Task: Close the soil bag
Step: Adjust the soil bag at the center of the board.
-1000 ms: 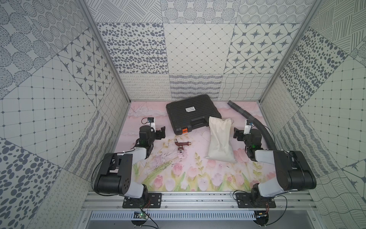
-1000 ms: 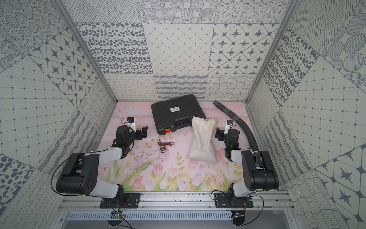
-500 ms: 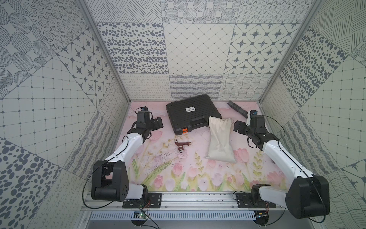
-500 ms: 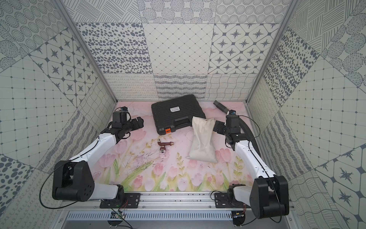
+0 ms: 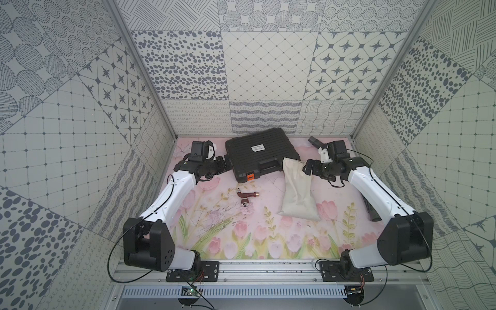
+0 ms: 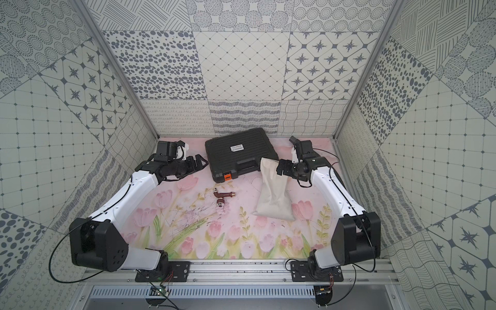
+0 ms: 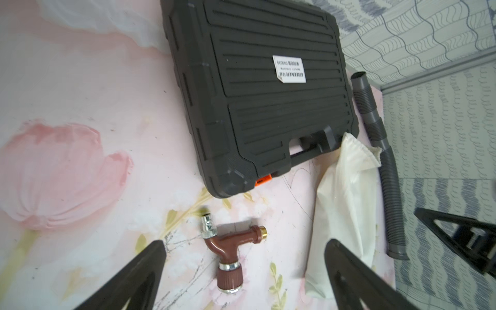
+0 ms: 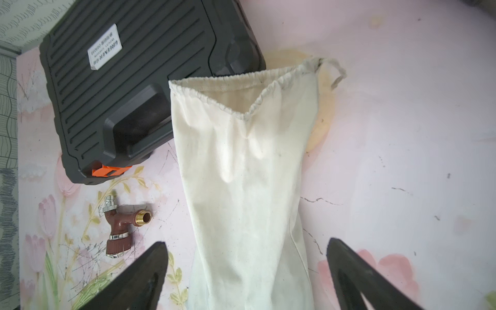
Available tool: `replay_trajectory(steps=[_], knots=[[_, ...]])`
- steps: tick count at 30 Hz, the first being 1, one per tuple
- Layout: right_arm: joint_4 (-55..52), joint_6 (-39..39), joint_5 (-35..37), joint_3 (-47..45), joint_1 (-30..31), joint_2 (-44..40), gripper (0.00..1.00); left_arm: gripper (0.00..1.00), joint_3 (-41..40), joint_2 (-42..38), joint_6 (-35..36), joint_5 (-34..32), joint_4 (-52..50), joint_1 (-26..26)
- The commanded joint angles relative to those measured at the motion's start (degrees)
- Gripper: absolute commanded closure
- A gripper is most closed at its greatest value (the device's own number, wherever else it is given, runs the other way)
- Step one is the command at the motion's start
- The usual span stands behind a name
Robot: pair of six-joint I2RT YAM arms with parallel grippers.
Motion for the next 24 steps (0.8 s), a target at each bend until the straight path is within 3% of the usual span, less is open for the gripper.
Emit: replay_trajectory(steps=[1, 18, 24], knots=[[-1.32, 0.70, -2.88, 3.01, 0.39, 3.26, 0.03, 0.03, 0.86, -0.49, -2.40, 8.73, -6.99, -2.49], [-1.50, -1.46, 2.52, 10.50, -1.61, 15.89, 0.03, 0.04, 0.22, -1.88, -1.76, 10.46, -9.41, -3.81], [-1.50, -2.71, 1.88, 14.69, -3.74, 20.31, 0.09, 0.03, 0.87, -1.75, -0.90, 10.22, -10.63, -3.76]])
